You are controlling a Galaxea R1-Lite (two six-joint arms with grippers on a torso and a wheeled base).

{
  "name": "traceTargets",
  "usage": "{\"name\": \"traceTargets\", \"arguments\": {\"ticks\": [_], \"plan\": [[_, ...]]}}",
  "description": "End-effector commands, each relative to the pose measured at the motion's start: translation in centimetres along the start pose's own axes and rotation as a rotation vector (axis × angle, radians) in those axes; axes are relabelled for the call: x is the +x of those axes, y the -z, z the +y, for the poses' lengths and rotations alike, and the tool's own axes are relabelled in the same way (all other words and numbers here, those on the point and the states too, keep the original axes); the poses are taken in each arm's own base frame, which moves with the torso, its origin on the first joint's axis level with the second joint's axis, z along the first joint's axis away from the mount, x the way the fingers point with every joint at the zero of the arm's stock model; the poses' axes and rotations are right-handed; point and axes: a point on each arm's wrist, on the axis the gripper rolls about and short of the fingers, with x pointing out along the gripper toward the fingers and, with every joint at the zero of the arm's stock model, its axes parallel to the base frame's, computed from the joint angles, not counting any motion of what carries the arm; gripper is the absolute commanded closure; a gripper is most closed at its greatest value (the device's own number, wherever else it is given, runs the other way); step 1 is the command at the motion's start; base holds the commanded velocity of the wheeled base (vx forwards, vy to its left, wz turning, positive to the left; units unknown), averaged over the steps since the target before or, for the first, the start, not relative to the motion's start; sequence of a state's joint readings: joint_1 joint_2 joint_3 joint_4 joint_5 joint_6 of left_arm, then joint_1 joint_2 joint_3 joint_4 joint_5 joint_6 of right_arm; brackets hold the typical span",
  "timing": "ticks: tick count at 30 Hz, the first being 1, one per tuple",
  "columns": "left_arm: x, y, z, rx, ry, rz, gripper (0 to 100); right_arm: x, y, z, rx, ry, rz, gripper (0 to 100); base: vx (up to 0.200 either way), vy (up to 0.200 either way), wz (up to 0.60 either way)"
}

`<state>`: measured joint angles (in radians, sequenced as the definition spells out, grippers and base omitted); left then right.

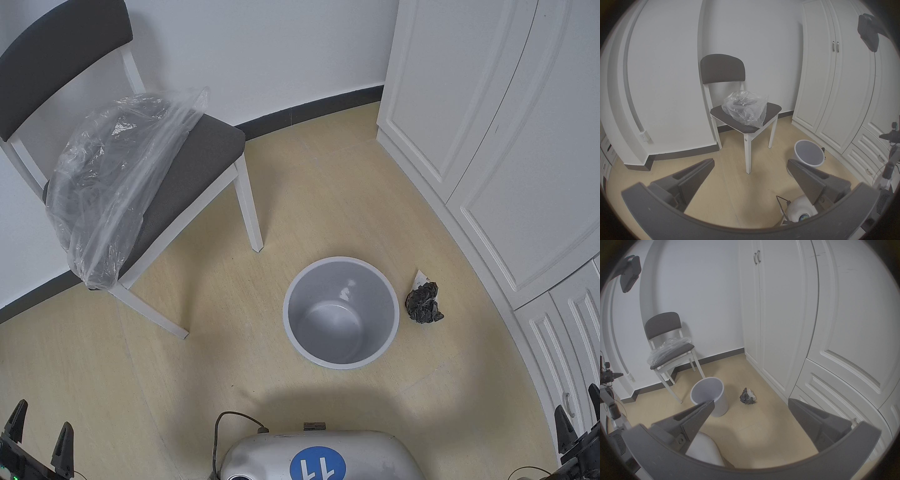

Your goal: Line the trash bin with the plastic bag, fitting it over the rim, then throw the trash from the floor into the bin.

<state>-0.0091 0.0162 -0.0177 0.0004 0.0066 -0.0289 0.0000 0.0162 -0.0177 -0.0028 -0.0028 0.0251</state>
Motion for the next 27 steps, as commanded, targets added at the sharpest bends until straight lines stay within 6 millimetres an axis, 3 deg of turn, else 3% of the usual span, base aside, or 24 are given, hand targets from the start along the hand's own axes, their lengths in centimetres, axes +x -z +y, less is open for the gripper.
{"name": "traceTargets", "arguments": {"ticks": [1,19,27], "plan": [[0.01,0.52,0.02,-0.002,-0.003,0.001,0,-0.01,0.48,-0.01,-0.001,0.0,0.0,0,0.0,0.0,0.0],[0.01,0.54,-0.02,0.052,0.013,0.003,0,-0.01,0.48,0.01,-0.056,-0.009,0.0,0,0.0,0.0,0.0],[-0.01,0.48,0.04,-0.02,-0.015,-0.001,0,-0.01,0.46,-0.01,-0.001,-0.001,-0.002,0,0.0,0.0,0.0]]}}
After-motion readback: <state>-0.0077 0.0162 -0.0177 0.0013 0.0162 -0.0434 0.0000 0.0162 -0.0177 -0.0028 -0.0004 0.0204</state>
